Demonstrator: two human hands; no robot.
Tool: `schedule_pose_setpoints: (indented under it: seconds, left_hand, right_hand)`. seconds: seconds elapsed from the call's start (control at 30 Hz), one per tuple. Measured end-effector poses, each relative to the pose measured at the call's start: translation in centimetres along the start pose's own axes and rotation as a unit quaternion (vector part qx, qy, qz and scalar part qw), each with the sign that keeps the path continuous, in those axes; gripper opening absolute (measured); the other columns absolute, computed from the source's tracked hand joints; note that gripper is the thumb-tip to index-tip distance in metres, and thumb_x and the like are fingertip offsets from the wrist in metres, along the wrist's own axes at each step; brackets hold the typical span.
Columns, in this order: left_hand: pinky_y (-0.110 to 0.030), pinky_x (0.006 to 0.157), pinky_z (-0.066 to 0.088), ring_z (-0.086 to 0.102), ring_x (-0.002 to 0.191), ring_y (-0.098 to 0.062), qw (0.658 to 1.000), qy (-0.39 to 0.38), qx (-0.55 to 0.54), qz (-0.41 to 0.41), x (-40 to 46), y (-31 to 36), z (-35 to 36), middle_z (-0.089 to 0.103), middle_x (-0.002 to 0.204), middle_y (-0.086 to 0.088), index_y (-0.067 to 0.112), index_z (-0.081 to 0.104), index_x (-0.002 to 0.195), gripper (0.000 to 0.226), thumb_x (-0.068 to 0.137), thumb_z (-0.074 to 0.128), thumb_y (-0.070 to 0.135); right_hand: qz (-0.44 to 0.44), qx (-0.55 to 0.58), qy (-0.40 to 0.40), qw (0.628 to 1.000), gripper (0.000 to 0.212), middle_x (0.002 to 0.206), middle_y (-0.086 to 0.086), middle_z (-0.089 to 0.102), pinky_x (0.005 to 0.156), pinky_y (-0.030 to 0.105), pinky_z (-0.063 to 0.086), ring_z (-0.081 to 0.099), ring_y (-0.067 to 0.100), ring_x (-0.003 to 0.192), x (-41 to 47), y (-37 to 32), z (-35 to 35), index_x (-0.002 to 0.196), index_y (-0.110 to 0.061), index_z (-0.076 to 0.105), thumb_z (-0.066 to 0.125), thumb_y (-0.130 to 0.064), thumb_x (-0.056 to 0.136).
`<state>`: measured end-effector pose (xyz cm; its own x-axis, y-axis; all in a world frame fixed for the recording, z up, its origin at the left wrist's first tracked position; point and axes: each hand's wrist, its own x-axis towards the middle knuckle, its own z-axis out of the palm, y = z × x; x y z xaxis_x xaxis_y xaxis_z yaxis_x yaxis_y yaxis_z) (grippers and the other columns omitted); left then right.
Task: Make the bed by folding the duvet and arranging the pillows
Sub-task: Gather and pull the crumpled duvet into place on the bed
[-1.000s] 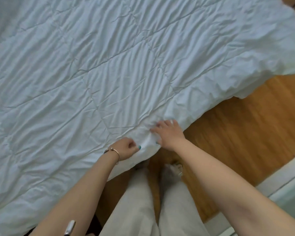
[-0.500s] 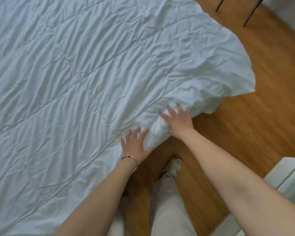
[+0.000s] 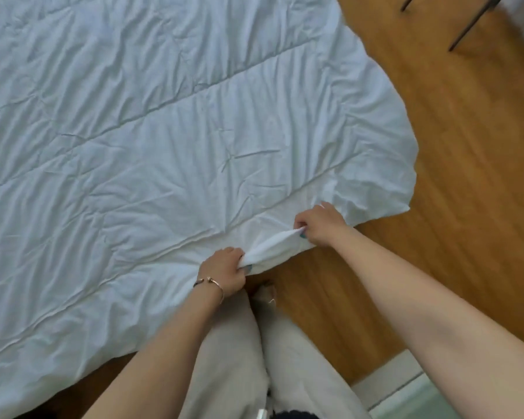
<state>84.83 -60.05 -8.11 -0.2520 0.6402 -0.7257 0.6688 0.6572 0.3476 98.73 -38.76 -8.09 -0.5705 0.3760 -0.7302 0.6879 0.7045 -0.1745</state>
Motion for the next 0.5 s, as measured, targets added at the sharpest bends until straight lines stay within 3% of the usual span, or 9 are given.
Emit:
schedule_pose_setpoints:
  seconds: [0.07, 0.1, 0.17, 0.23, 0.3, 0.37, 0.5]
  left_hand:
    - [-0.032, 0.089, 0.044, 0.055, 0.111, -0.015, 0.990, -0.086, -0.112, -0.011, 1.6, 1.4, -2.3, 0.058, 0.117, 0.009, 0.030, 0.056, 0.122, 0.049, 0.087, 0.045, 0.063]
    - [-0.032, 0.092, 0.044, 0.055, 0.113, -0.015, 0.985, -0.070, -0.155, 0.000, 2.7, 2.4, -3.1, 0.059, 0.121, 0.007, 0.030, 0.056, 0.126, 0.052, 0.088, 0.045, 0.064]
    - [-0.034, 0.099, 0.040, 0.047, 0.124, -0.021, 0.989, 0.069, -0.127, 0.041, 5.2, 4.5, -4.1, 0.052, 0.133, 0.000, 0.027, 0.048, 0.136, 0.049, 0.093, 0.048, 0.050]
    - [-0.040, 0.108, 0.031, 0.027, 0.137, -0.027, 0.989, 0.133, -0.061, 0.033, 7.6, 7.1, -4.7, 0.029, 0.150, 0.000, 0.035, 0.031, 0.145, 0.058, 0.092, 0.050, 0.046]
    - [-0.048, 0.112, 0.023, 0.009, 0.142, -0.034, 0.996, 0.085, -0.011, 0.017, 9.8, 9.6, -5.0, 0.005, 0.158, 0.002, 0.046, 0.016, 0.147, 0.067, 0.090, 0.050, 0.051]
    - [-0.053, 0.114, 0.015, -0.003, 0.143, -0.038, 0.999, 0.039, 0.013, -0.004, 10.9, 11.9, -4.2, -0.011, 0.158, 0.004, 0.048, 0.008, 0.147, 0.071, 0.089, 0.050, 0.050]
    - [-0.059, 0.115, 0.004, -0.019, 0.142, -0.040, 0.997, 0.028, 0.024, -0.066, 11.7, 15.8, -2.7, -0.025, 0.156, 0.000, 0.039, -0.009, 0.149, 0.091, 0.085, 0.054, 0.048]
  right_hand:
    - [0.044, 0.072, 0.051, 0.995, 0.052, 0.123, -0.002, 0.053, 0.107, 0.032, 0.030, 0.044, 0.023, 0.120, 0.0, 1.2, -1.3, 0.118, -0.037, 0.060, 0.047, 0.002, 0.085]
    - [0.065, 0.086, 0.091, 0.990, 0.060, 0.135, -0.001, 0.048, 0.110, 0.033, 0.030, 0.040, 0.024, 0.126, 0.0, 2.1, -1.9, 0.127, -0.037, 0.055, 0.048, 0.004, 0.084]
    - [0.107, 0.080, 0.127, 0.983, 0.072, 0.153, -0.001, 0.027, 0.117, 0.037, 0.021, 0.023, 0.023, 0.140, 0.1, 4.1, -3.0, 0.143, -0.038, 0.037, 0.050, 0.002, 0.084]
    - [0.136, 0.051, 0.085, 0.986, 0.081, 0.160, -0.006, 0.003, 0.119, 0.044, 0.011, 0.004, 0.024, 0.147, 0.5, 6.5, -4.0, 0.150, -0.042, 0.015, 0.050, -0.003, 0.088]
    - [0.149, 0.013, 0.011, 0.989, 0.085, 0.161, -0.009, -0.008, 0.119, 0.049, 0.009, -0.005, 0.025, 0.148, 1.0, 8.9, -4.8, 0.151, -0.045, 0.002, 0.049, -0.009, 0.090]
    - [0.147, 0.018, -0.045, 0.988, 0.084, 0.161, -0.009, -0.011, 0.119, 0.049, 0.010, -0.007, 0.024, 0.149, 1.0, 10.8, -5.3, 0.151, -0.044, -0.002, 0.047, -0.012, 0.091]
    - [0.139, 0.087, -0.087, 0.983, 0.075, 0.162, -0.011, -0.009, 0.119, 0.048, 0.015, 0.003, 0.020, 0.149, 0.5, 13.3, -6.1, 0.154, -0.038, 0.003, 0.045, -0.021, 0.094]
